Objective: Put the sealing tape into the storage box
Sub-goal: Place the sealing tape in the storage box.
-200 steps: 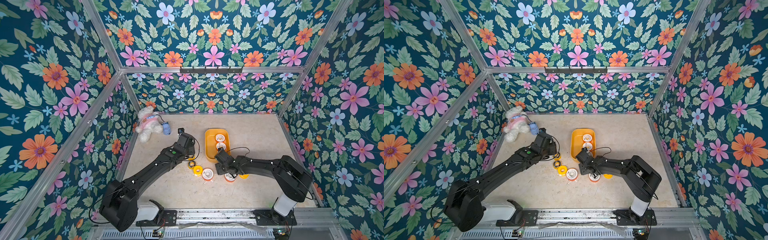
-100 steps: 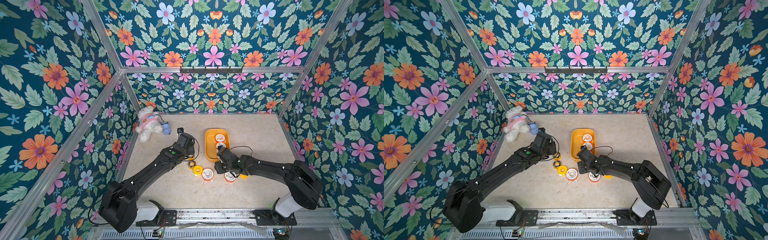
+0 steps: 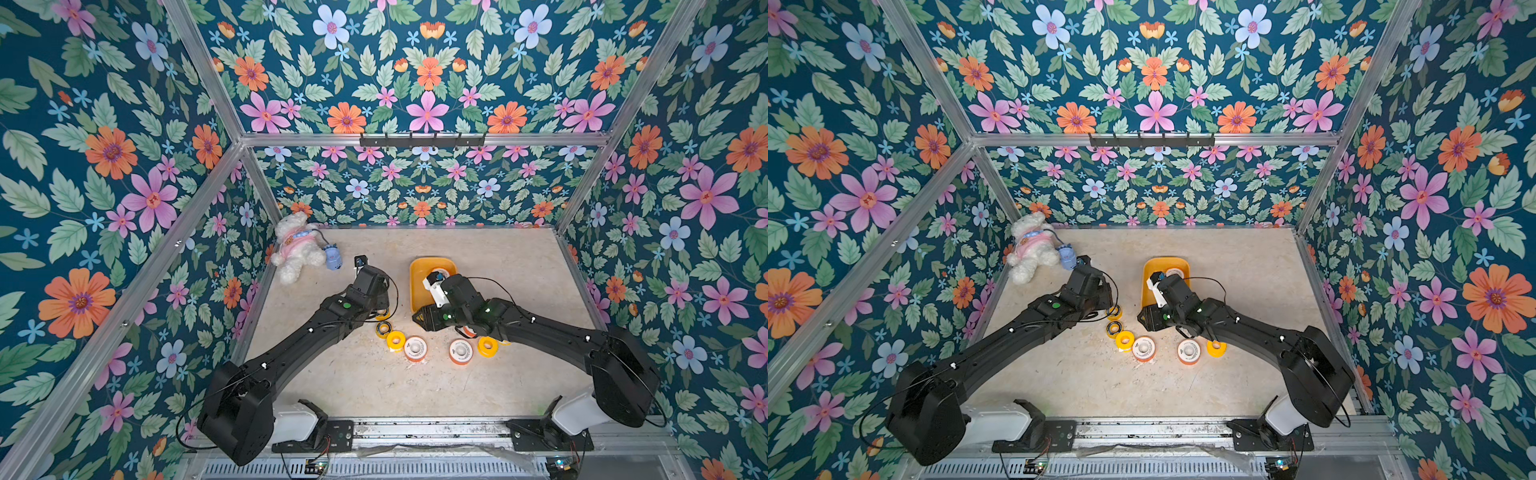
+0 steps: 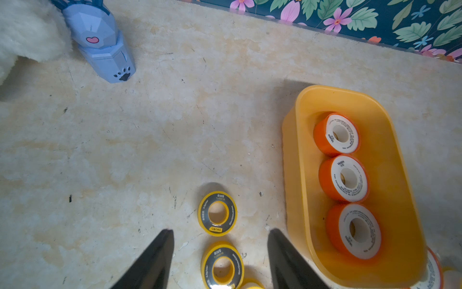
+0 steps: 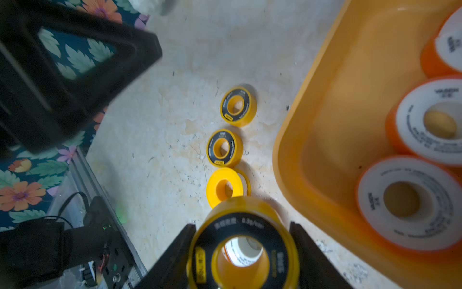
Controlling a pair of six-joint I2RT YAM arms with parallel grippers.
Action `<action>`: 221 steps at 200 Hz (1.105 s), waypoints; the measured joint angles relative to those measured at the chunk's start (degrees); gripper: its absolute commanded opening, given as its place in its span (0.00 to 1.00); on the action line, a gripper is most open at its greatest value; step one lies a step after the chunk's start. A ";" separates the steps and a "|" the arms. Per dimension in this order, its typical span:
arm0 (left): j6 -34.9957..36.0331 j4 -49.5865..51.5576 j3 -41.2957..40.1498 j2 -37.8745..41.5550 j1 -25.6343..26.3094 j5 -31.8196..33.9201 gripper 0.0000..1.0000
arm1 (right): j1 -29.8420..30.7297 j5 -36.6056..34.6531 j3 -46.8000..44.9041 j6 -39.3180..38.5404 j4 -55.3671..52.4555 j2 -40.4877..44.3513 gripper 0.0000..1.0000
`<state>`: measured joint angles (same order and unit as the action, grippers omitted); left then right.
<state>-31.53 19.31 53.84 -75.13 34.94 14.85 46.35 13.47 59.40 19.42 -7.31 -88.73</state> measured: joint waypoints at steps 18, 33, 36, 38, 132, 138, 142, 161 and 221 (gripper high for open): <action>0.00 -0.02 0.15 -0.02 0.00 -0.13 0.66 | -2.01 1.66 2.91 -0.37 0.66 -1.99 0.60; 0.00 -0.02 0.31 -0.02 0.00 -0.22 0.66 | -3.67 2.58 5.51 -0.72 0.85 -4.13 0.60; 0.00 -0.04 0.31 -0.02 0.00 -0.22 0.66 | -4.02 2.67 6.14 -0.81 0.81 -4.61 0.60; 0.00 -0.04 0.31 -0.02 0.00 -0.24 0.66 | -4.24 2.73 6.51 -0.90 0.81 -5.01 0.60; 0.00 -0.04 0.42 -0.44 0.00 -0.83 0.66 | -10.99 -2.80 21.35 0.26 -1.92 -21.09 0.61; 0.00 -0.07 0.42 -0.52 0.00 -0.87 0.66 | -11.06 -3.78 22.47 0.33 -2.49 -22.27 0.61; 0.00 -0.04 0.44 -0.61 0.00 -0.90 0.66 | -11.10 -4.37 23.30 0.37 -2.97 -23.10 0.61; 0.00 -0.02 0.61 -0.90 0.00 -1.07 0.66 | -11.13 -6.08 26.53 0.48 -4.59 -26.27 0.62; 0.00 -0.24 0.63 -1.20 -0.04 -1.27 0.66 | -11.23 -11.74 37.20 0.48 -10.40 -34.75 0.62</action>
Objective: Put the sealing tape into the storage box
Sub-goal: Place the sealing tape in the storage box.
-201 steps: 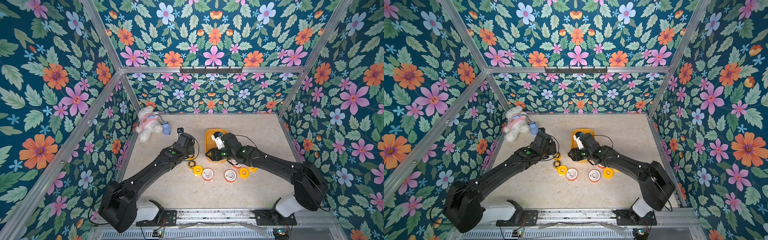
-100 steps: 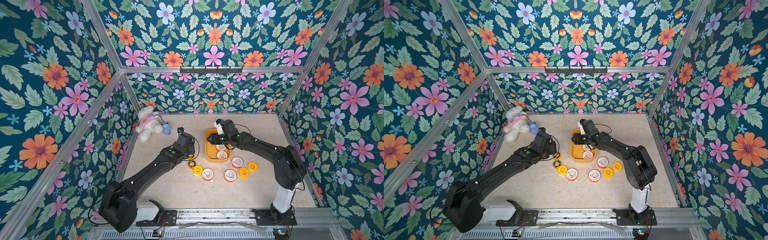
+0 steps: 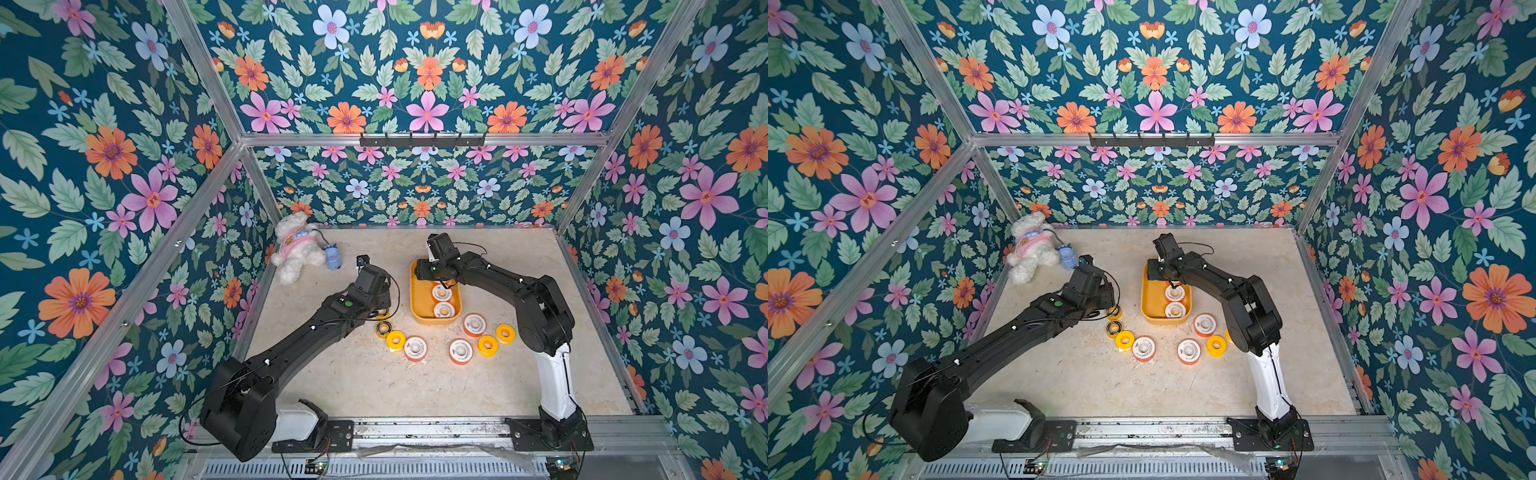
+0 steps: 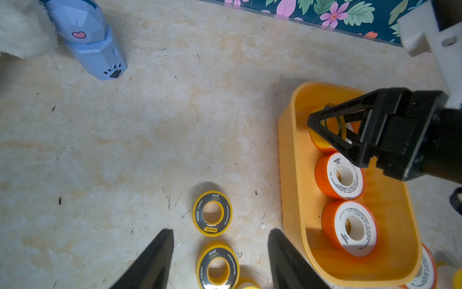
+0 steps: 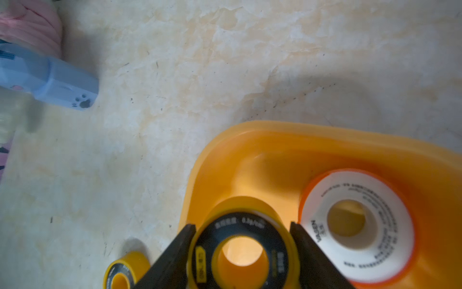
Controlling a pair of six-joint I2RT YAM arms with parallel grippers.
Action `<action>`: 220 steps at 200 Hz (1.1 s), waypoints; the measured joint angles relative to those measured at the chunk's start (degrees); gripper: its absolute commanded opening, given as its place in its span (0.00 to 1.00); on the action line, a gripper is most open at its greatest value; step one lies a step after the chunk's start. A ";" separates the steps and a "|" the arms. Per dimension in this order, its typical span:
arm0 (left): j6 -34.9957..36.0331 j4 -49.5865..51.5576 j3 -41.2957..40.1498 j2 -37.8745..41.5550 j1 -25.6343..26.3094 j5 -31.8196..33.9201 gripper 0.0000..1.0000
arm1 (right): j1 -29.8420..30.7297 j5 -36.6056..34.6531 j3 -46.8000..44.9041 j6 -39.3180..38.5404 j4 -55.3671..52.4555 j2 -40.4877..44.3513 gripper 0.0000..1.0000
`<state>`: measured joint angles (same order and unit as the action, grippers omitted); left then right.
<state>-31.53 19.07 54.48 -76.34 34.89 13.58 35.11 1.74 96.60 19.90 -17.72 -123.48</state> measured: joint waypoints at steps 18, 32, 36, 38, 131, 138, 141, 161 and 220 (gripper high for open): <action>0.00 0.00 0.00 0.00 0.00 0.00 0.66 | 0.02 -1.33 2.78 -0.02 -1.70 -1.99 0.62; 0.00 0.00 0.00 0.00 0.00 0.02 0.66 | 0.02 -2.01 4.37 -0.02 -2.69 -3.39 0.63; 0.00 0.00 0.00 0.00 0.00 0.02 0.66 | 0.02 -2.03 4.74 -0.02 -3.17 -3.74 0.63; 0.00 0.00 0.00 0.00 0.00 0.02 0.66 | 0.02 -2.08 4.90 -0.02 -3.32 -3.87 0.63; 0.00 0.02 -0.02 0.00 -0.07 0.20 0.66 | 0.02 -3.32 8.79 -0.26 -6.60 -6.93 0.67; 0.00 0.02 -0.02 0.00 -0.07 0.20 0.66 | 0.02 -3.45 8.98 -0.28 -6.64 -7.06 0.67; 0.00 0.02 -0.02 0.00 -0.07 0.20 0.66 | 0.02 -3.45 9.07 -0.28 -6.71 -7.13 0.67; 0.00 0.02 -0.02 0.00 -0.07 0.20 0.66 | 0.02 -3.65 9.51 -0.44 -7.10 -7.26 0.69; 0.00 0.02 -0.02 0.00 -0.07 0.20 0.66 | 0.02 -3.67 10.51 -0.48 -8.22 -7.28 0.71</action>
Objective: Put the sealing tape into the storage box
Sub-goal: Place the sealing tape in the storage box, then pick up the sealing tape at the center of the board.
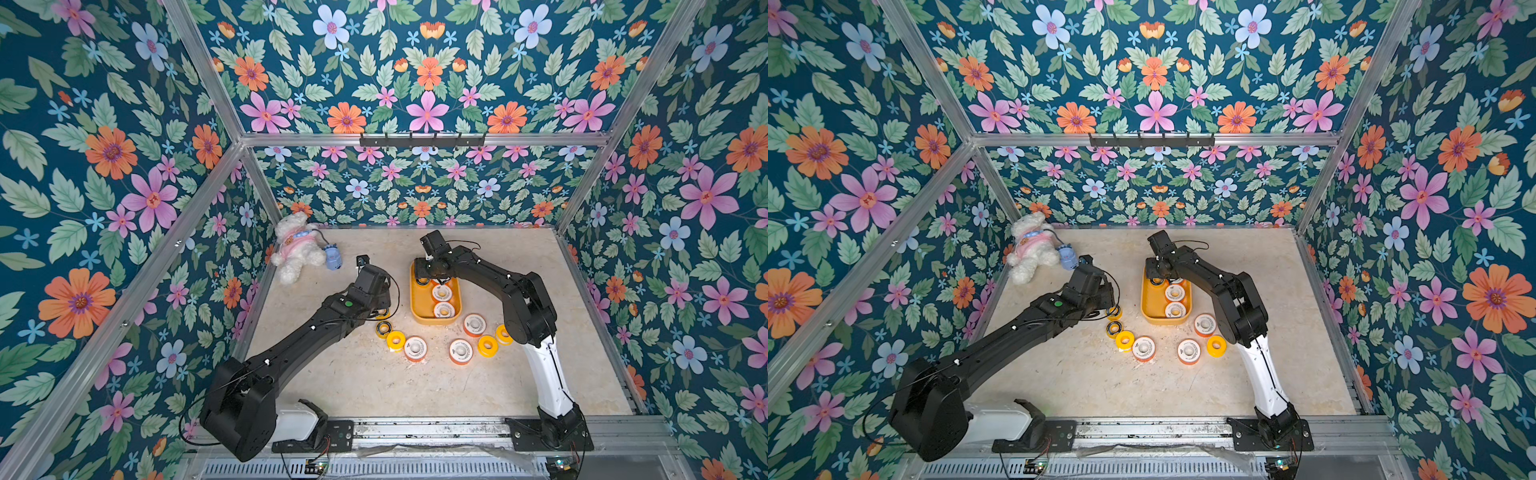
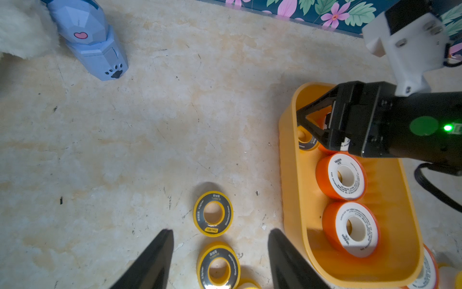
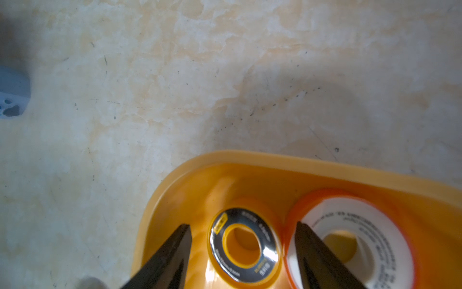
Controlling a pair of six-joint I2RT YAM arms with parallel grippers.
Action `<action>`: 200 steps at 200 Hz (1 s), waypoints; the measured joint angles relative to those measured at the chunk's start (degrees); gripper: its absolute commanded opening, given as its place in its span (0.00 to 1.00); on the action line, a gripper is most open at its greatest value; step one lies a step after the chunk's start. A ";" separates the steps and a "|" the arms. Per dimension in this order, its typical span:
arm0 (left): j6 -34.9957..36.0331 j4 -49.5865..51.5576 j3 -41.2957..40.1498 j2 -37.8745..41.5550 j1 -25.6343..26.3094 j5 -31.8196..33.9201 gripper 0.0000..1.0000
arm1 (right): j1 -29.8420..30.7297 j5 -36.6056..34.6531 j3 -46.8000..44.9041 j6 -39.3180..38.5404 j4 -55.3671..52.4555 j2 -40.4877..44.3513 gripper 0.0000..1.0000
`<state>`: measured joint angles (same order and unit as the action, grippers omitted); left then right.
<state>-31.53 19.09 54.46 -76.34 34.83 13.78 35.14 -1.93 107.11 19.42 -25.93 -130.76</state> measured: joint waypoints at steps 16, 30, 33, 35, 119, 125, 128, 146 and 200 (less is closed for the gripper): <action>0.00 0.00 0.00 0.00 0.00 0.00 0.66 | 0.00 0.00 0.04 0.00 -0.04 0.00 0.71; 0.00 0.00 0.00 0.00 0.00 0.00 0.66 | 0.00 -0.02 0.02 0.00 -0.22 0.07 0.71; 0.00 0.00 0.00 0.00 0.00 0.00 0.66 | 0.00 -0.02 0.02 0.02 -0.28 0.13 0.71; 0.00 0.00 0.00 0.00 0.00 0.00 0.66 | 0.00 -0.04 0.00 0.02 -0.35 0.22 0.71; -0.02 -0.22 -2.84 -3.45 -3.10 -3.58 0.73 | -0.17 0.09 -11.52 0.07 3.02 15.41 0.72; -0.02 -0.26 -2.95 -4.17 -3.39 -4.33 0.75 | -0.24 0.09 -12.79 0.09 3.48 16.81 0.73; -0.02 -0.31 -2.99 -4.59 -3.48 -4.79 0.76 | -0.28 0.11 -13.35 0.09 3.65 17.40 0.73; 0.04 -0.68 -3.06 -6.64 -3.96 -6.47 0.82 | -0.92 0.28 -17.31 0.35 5.20 21.20 0.73; 1.81 -2.75 -2.60 -12.90 -4.09 -9.40 0.89 | -6.16 3.21 -31.71 3.45 11.23 31.76 0.73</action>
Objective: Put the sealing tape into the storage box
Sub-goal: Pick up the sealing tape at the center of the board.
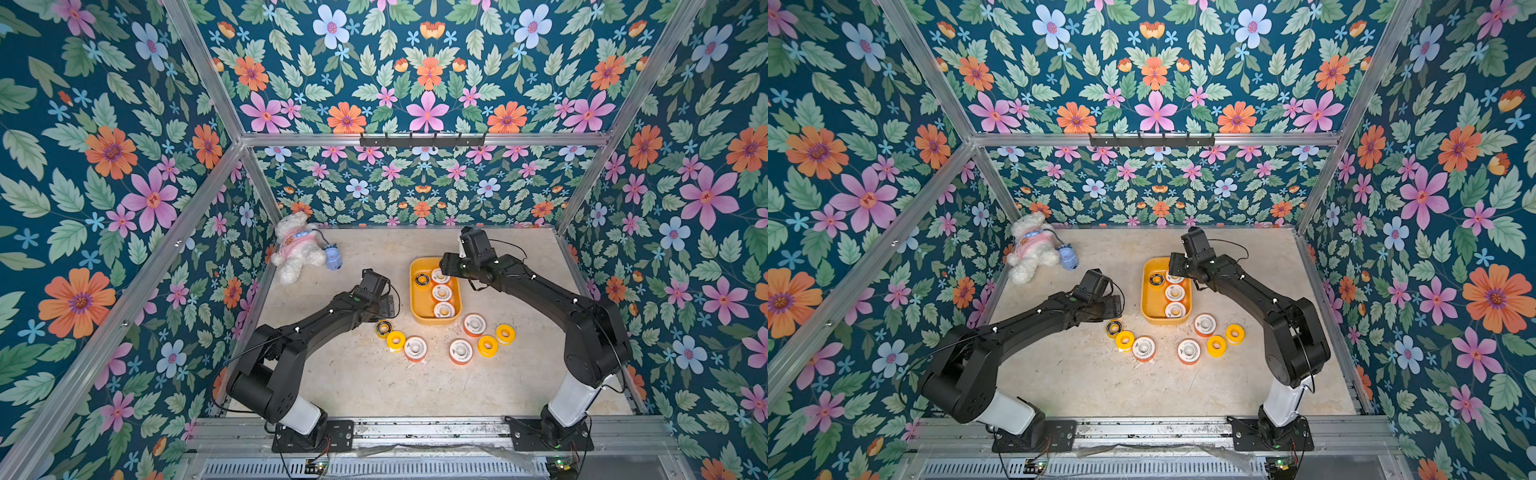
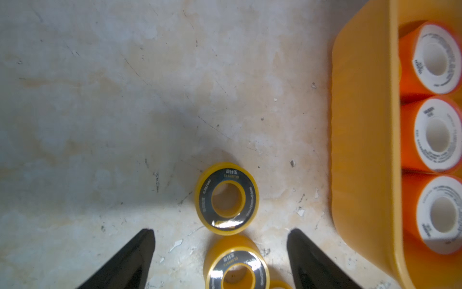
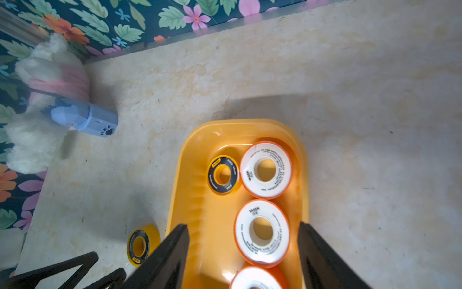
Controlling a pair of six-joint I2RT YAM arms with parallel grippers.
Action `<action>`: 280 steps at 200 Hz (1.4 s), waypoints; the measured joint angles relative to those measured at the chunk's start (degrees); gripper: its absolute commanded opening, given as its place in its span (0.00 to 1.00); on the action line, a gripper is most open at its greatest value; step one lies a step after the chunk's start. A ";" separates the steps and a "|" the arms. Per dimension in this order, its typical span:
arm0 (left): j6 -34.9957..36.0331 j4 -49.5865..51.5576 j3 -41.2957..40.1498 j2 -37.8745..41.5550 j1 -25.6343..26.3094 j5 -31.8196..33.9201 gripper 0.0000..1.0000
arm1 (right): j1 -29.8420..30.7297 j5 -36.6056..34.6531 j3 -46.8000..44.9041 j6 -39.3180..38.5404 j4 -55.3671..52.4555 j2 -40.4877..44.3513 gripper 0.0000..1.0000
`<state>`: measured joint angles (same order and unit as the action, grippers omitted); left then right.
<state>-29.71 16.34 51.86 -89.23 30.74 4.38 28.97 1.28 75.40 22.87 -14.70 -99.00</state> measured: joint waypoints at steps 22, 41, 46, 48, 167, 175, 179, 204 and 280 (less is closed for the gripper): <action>0.46 -0.17 0.44 -2.25 0.00 -0.13 0.89 | -1.86 1.62 -4.31 1.05 1.68 2.51 0.73; 1.38 -0.59 0.92 -4.13 0.00 -0.50 0.87 | -2.62 2.27 -6.38 1.49 2.99 3.21 0.74; 1.38 -0.83 1.03 -4.52 0.00 -0.90 0.86 | -2.75 2.60 -6.73 1.51 3.28 3.23 0.74; 1.38 -0.94 1.09 -4.74 0.00 -1.09 0.86 | -2.78 2.75 -6.84 1.51 3.30 3.23 0.74; 2.67 -1.16 4.92 -11.65 0.00 -0.94 0.61 | -3.06 4.17 -7.39 2.14 4.17 3.23 0.74; 2.67 -1.09 5.09 -11.69 0.00 -0.76 0.59 | -3.10 4.28 -7.39 2.14 4.17 3.23 0.74; 2.67 -1.09 5.18 -11.69 0.00 -0.79 0.59 | -3.10 4.31 -7.39 2.14 4.17 3.23 0.74; 2.67 -0.46 5.64 -11.43 0.00 -0.13 0.59 | -3.28 4.44 -7.48 2.19 4.20 3.19 0.74; 2.64 3.26 9.62 -4.31 2.19 1.55 0.58 | -5.40 6.27 -9.40 3.21 4.66 0.13 0.70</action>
<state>-27.07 19.59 61.47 -93.54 32.93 5.93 23.57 7.55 66.00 26.09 -10.04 -98.87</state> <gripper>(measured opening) 0.595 0.725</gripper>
